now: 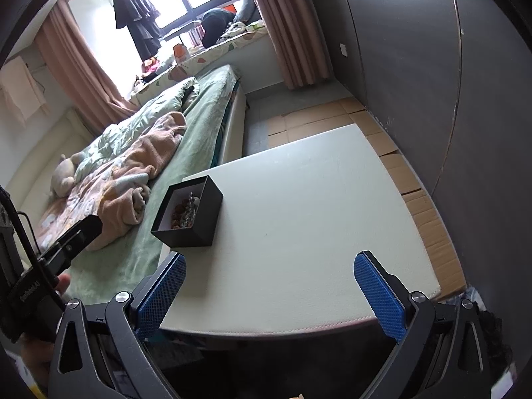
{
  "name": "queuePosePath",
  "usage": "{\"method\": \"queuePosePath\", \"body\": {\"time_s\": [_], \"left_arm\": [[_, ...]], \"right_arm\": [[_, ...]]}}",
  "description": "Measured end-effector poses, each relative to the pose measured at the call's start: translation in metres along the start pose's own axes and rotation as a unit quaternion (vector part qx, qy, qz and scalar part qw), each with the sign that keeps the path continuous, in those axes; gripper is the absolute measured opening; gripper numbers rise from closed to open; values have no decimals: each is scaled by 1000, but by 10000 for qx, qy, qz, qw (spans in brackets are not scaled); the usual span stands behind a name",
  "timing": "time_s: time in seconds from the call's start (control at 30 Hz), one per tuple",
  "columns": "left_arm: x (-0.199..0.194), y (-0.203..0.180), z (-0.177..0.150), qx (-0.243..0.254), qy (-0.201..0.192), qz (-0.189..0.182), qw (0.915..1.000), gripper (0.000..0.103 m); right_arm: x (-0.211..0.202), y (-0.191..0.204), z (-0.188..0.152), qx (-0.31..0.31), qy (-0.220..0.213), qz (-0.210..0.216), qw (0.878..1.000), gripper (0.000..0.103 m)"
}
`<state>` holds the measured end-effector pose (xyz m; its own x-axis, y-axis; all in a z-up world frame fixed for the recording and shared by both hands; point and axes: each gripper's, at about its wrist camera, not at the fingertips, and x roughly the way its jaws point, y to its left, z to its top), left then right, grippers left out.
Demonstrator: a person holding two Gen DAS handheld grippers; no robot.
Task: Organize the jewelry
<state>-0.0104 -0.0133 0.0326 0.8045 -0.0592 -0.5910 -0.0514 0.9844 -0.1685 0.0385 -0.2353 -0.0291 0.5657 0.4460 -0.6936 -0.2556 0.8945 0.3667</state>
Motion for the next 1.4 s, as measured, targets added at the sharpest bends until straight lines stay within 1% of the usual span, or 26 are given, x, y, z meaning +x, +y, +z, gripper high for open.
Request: {"method": "queuePosePath", "body": {"time_s": [0.27, 0.37, 0.47, 0.83, 1.03, 1.4], "left_arm": [[-2, -1, 0, 24, -35, 119, 9999, 103], [-2, 0, -1, 19, -35, 159, 9999, 103], [-2, -1, -1, 14, -32, 153, 9999, 103], [0, 0, -1, -25, -4, 96, 10000, 103], [2, 3, -1, -77, 34, 76, 9999, 103], [6, 3, -3, -32, 72, 61, 10000, 103]], "right_arm": [[-1, 4, -1, -43, 7, -14, 10000, 102], [-1, 5, 0, -26, 33, 92, 9999, 102], [-2, 7, 0, -52, 30, 128, 9999, 102], [-5, 7, 2, -48, -16, 60, 10000, 102], [-4, 7, 1, -58, 33, 44, 10000, 102], [-3, 7, 2, -34, 66, -15, 10000, 102]]}}
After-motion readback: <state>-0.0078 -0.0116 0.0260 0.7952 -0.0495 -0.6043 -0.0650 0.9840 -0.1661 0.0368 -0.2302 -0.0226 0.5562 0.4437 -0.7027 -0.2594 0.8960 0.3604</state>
